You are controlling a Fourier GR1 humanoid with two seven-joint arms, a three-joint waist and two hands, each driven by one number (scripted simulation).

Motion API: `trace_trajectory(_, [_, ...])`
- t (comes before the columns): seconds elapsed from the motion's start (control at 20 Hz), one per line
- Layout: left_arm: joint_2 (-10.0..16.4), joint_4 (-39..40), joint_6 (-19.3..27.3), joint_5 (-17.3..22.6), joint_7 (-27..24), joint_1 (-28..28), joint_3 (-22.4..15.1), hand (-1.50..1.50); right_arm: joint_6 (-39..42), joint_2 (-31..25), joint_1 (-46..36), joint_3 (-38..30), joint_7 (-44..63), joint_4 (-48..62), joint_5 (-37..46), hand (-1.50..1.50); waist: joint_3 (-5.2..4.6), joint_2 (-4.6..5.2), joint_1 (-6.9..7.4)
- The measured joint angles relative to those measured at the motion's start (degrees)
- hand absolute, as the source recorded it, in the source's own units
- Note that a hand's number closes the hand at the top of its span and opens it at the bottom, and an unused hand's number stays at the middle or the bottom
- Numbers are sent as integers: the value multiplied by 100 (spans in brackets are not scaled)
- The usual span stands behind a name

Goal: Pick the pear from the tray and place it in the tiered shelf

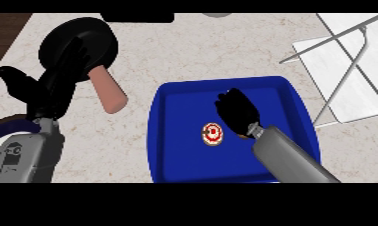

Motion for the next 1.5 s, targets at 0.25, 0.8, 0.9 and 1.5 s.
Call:
trace_trajectory(0.25, [-20, 13, -4, -10, 43, 14, 17, 0, -198, 431, 313, -352, 353, -91, -69, 150, -23, -21, -56])
trace_trajectory(0.8, [-49, -31, -15, -24, 32, 101, -15, 0, -1225, 1331, 1575, -826, 3048, -1883, -2356, 150, 29, 8, -46])
trace_trajectory(0.9, [-86, -43, 12, -68, 28, 104, -63, 0, -1699, 1384, 1529, -667, 3501, -2352, -2688, 150, 37, 9, -9])
trace_trajectory(1.5, [-79, -253, 16, -93, 105, 240, -62, 0, -2158, 1430, 303, -293, 6123, -4993, -2160, 150, 29, 11, -28])
